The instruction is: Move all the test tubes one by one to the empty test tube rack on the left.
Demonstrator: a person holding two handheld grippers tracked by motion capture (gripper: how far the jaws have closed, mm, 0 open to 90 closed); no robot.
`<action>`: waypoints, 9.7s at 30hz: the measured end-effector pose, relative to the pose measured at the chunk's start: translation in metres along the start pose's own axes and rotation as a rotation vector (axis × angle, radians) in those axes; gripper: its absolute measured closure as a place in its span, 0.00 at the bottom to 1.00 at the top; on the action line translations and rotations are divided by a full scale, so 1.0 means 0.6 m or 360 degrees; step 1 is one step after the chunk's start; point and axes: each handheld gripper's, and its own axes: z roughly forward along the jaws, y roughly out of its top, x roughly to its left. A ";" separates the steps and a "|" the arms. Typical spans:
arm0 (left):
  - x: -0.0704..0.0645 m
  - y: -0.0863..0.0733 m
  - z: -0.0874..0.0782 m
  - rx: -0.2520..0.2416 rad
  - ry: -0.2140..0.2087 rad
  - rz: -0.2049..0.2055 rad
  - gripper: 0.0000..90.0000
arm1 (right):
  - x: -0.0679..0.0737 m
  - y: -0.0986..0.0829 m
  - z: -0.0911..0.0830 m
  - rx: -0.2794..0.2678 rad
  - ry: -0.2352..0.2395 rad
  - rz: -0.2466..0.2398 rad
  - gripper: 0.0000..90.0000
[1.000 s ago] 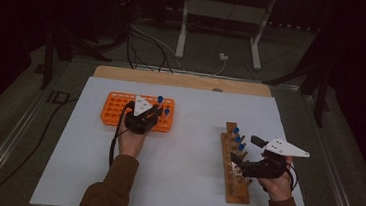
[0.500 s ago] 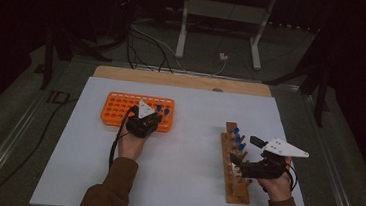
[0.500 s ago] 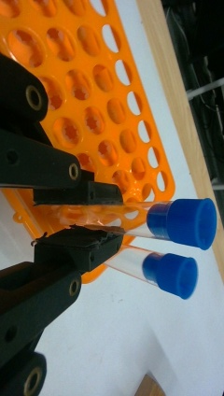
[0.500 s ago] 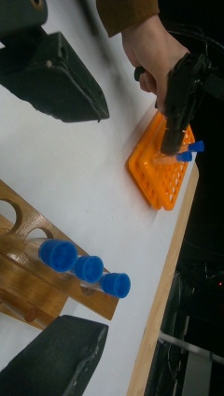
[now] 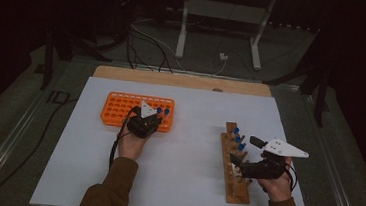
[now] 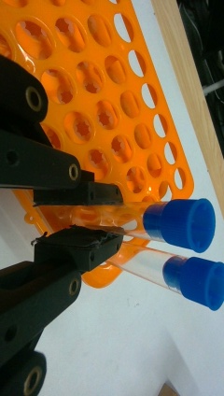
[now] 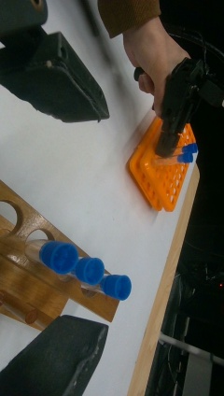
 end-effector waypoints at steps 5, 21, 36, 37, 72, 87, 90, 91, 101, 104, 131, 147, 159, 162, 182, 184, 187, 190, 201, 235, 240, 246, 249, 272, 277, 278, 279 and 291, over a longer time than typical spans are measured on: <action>-0.002 0.001 -0.001 0.0008 0.0001 0.0003 0.86 | 0.000 0.000 0.000 0.0000 0.0002 0.0001 0.01; 0.000 0.003 -0.043 -0.0120 -0.0078 -0.0154 0.39 | -0.004 -0.001 -0.003 0.0007 -0.0009 0.0001 0.01; -0.030 0.000 -0.117 -0.0311 -0.0219 -0.0129 0.00 | -0.010 -0.014 0.006 0.0078 -0.0030 0.0003 0.14; -0.032 -0.001 -0.121 -0.0317 -0.0226 -0.0124 0.00 | -0.012 -0.016 0.007 0.0084 -0.0036 0.0003 0.18; -0.061 0.003 -0.147 -0.0386 -0.0308 -0.0101 0.01 | -0.012 -0.030 0.038 0.0201 -0.0146 -0.0101 0.86; -0.073 0.007 -0.146 -0.0388 -0.0341 -0.0077 0.01 | -0.007 0.007 0.005 0.0085 -0.0152 -0.0093 0.86; -0.076 0.008 -0.144 -0.0387 -0.0346 -0.0067 0.01 | -0.008 0.013 0.000 0.0070 -0.0154 -0.0080 0.86; -0.077 0.009 -0.144 -0.0386 -0.0348 -0.0068 0.01 | -0.008 0.015 -0.001 0.0062 -0.0153 -0.0080 0.86; -0.093 0.018 -0.145 -0.0399 -0.0377 -0.0015 0.01 | -0.005 0.034 -0.019 -0.0037 -0.0150 -0.0058 0.86; -0.097 0.020 -0.148 -0.0408 -0.0382 -0.0005 0.01 | -0.002 0.038 -0.022 -0.0058 -0.0120 -0.0044 0.86; -0.228 0.031 -0.092 -0.0280 -0.0512 0.0255 0.19 | 0.056 0.036 0.043 0.0033 0.0108 -0.0082 0.86; -0.270 0.040 -0.070 -0.0313 -0.0547 0.0301 0.72 | 0.064 0.035 0.048 0.0039 0.0166 -0.0067 0.86; -0.271 0.041 -0.063 -0.0306 -0.0585 0.0294 0.86 | 0.064 0.034 0.049 0.0039 0.0181 -0.0060 0.85; -0.269 0.041 -0.062 -0.0299 -0.0578 0.0276 0.86 | 0.060 0.034 0.047 0.0013 0.0199 -0.0033 0.70; -0.206 0.041 -0.078 -0.0326 -0.0455 0.0170 0.86 | 0.039 0.033 0.026 -0.0036 -0.0007 -0.0018 0.05; -0.197 0.041 -0.081 -0.0332 -0.0437 0.0164 0.86 | 0.037 0.032 0.023 -0.0036 -0.0014 -0.0019 0.04; -0.183 0.041 -0.085 -0.0338 -0.0403 0.0154 0.86 | 0.033 0.030 0.020 -0.0039 -0.0022 -0.0023 0.03; -0.168 0.040 -0.089 -0.0346 -0.0366 0.0138 0.86 | 0.030 0.029 0.017 -0.0038 -0.0034 -0.0020 0.02; -0.115 0.033 -0.101 -0.0376 -0.0243 0.0081 0.86 | 0.022 0.026 0.008 -0.0060 -0.0073 -0.0015 0.02; -0.001 0.016 -0.085 -0.0351 0.0024 -0.0054 0.86 | 0.012 0.025 -0.002 -0.0089 -0.0099 0.0008 0.02; 0.008 0.012 -0.074 -0.0337 0.0048 -0.0075 0.86 | 0.012 0.025 -0.002 -0.0092 -0.0097 0.0013 0.02; 0.012 0.011 -0.062 -0.0306 0.0078 -0.0064 0.86 | 0.012 0.025 -0.001 -0.0091 -0.0093 0.0014 0.02; 0.016 0.010 -0.058 -0.0294 0.0090 -0.0072 0.86 | 0.013 0.024 0.000 -0.0087 -0.0086 0.0012 0.02; 0.021 -0.015 -0.023 -0.0128 0.0084 -0.0090 0.86 | 0.012 0.022 -0.002 -0.0085 -0.0078 0.0015 0.02; 0.023 -0.017 -0.022 -0.0096 0.0067 -0.0091 0.86 | 0.013 0.022 -0.001 -0.0083 -0.0074 0.0011 0.02; 0.023 -0.017 -0.022 -0.0085 0.0065 -0.0086 0.87 | 0.013 0.022 -0.001 -0.0082 -0.0075 0.0011 0.02; 0.024 -0.017 -0.022 -0.0076 0.0063 -0.0082 0.87 | 0.013 0.022 -0.001 -0.0082 -0.0075 0.0011 0.02; 0.020 -0.020 -0.020 -0.0030 0.0075 -0.0047 0.86 | 0.013 0.022 -0.001 -0.0082 -0.0072 0.0009 0.02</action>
